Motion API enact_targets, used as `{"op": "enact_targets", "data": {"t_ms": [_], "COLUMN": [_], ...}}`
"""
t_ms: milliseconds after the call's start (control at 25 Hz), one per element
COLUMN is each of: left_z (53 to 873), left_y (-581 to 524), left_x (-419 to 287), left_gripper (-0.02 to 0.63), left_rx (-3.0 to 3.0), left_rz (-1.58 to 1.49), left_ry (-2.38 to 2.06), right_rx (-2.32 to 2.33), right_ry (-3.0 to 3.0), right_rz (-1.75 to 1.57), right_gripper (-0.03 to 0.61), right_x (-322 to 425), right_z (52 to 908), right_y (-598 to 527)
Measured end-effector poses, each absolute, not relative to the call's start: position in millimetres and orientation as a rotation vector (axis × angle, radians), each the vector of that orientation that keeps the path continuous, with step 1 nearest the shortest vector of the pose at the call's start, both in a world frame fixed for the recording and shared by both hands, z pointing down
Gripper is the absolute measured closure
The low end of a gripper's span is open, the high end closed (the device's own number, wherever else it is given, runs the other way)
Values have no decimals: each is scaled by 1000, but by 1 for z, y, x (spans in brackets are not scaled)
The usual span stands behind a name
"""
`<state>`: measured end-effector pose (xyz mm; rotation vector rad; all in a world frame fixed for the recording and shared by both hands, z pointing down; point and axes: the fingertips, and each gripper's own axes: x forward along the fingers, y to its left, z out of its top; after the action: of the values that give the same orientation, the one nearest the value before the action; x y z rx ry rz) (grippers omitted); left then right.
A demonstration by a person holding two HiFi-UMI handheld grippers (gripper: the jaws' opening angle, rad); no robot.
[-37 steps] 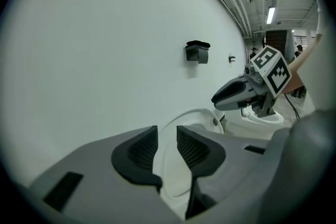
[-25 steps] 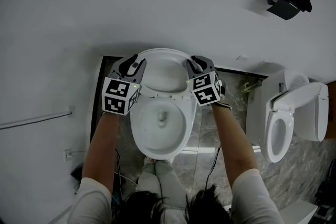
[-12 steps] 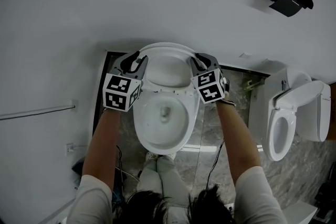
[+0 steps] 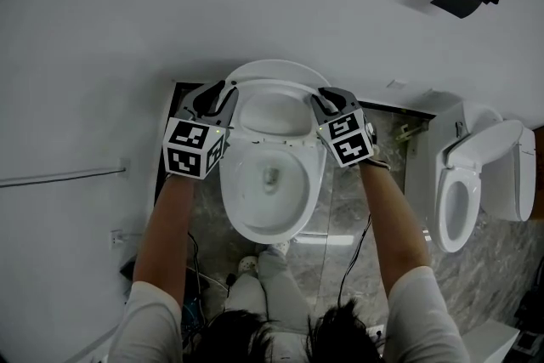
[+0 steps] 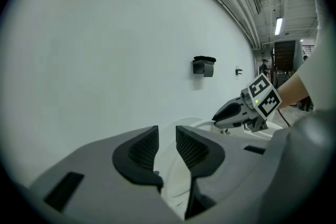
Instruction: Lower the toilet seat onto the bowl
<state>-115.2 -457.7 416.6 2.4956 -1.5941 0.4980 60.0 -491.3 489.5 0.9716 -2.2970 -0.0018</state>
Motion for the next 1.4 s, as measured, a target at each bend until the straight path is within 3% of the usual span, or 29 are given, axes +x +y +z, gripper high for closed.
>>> {"op": "enact_targets", "data": {"t_ms": [1400], "left_z": [438], "left_y": [-333], "left_x": [-114], "left_gripper": [514], "left_rx": [2563], "left_rz": [511], "left_ry": [-1394], "right_rx": [874], "right_ry": [-2118], "right_rz": [108], "right_gripper": [419], "right_x": [55], "right_z": [525], "right_y": [-310]}}
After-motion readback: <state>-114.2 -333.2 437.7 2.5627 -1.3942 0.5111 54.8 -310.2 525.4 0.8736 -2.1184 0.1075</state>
